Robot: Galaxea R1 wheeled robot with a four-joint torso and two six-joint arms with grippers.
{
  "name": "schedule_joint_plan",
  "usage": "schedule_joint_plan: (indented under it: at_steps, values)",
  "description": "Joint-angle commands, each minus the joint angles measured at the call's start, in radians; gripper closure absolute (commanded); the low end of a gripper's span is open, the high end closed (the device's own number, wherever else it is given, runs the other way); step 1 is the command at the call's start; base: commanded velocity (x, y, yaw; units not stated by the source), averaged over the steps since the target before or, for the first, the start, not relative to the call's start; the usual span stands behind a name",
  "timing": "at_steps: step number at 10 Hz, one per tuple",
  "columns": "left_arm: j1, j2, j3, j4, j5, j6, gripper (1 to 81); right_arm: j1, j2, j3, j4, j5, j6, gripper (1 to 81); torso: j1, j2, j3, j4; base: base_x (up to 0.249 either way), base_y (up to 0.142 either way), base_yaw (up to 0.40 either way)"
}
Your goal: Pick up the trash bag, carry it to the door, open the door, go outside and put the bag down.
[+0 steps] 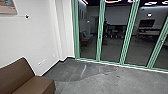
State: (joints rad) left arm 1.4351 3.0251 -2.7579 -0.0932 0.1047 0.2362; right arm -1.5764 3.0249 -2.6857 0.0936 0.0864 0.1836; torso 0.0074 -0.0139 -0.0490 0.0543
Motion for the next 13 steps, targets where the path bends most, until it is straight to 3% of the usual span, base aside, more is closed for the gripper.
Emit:
schedule_joint_plan:
  at_steps: [1,13]
  values:
    - [-0.054,-0.001,-0.002,0.004,0.063,0.009,81.1,0.037,0.005,0.006,0.005,-0.051,-0.004,1.0,0.000,0.000,0.000,0.000,0.000,0.000,-0.301]
    - [-0.054,-0.008,-0.002,0.004,0.056,0.009,81.1,0.031,0.013,0.008,0.006,-0.050,-0.004,1.0,0.000,0.000,0.000,0.000,0.000,0.000,-0.264]
